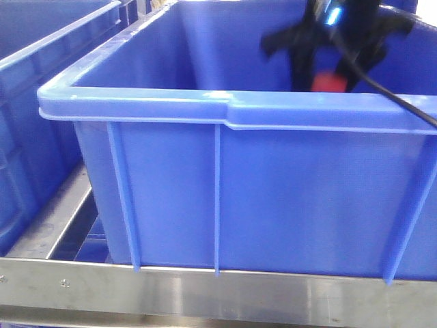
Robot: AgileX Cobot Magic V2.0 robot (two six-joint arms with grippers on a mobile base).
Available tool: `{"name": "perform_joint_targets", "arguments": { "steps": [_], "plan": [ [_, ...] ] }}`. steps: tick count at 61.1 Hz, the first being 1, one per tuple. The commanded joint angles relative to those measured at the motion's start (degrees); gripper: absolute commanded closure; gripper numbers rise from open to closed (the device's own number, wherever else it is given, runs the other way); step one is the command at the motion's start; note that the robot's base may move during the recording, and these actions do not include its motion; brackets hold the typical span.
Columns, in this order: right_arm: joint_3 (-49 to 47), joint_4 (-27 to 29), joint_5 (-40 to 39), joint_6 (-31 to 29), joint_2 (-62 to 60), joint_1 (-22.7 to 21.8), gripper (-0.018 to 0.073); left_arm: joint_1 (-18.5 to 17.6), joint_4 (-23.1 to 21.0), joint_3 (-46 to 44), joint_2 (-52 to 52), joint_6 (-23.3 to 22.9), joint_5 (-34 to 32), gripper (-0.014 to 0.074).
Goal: Pick red cube and place on left shelf
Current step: 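Lower the red cube into the blue crate with the right gripper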
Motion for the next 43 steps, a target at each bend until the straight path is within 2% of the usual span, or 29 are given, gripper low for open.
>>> {"name": "perform_joint_targets", "arguments": {
  "steps": [1,23,28,37,43],
  "plan": [
    [-2.08,-1.52,-3.93,-0.56,-0.06,-0.35,0.0366,-0.30,-0.29,1.32,-0.94,-0.05,-4.94,0.0495],
    [-2.08,-1.52,-3.27,-0.56,4.77,-0.35,0.0346,-0.30,-0.29,1.32,-0.94,-0.05,-4.94,0.0495],
    [-2.58,-1.52,-2.30,-0.56,4.71,-0.35,0.0279,-0.30,-0.29,1.32,-0.94,-0.05,-4.94,0.0495],
    [-4.29,-1.52,-0.26,-0.56,4.66,-0.35,0.0072,-0.30,-0.29,1.32,-0.94,-0.05,-4.94,0.0495],
    [-6.34,-1.52,2.18,-0.56,4.59,-0.35,-0.0026,-0.30,-0.29,1.32,-0.94,-0.05,-4.94,0.0495]
  ]
}}
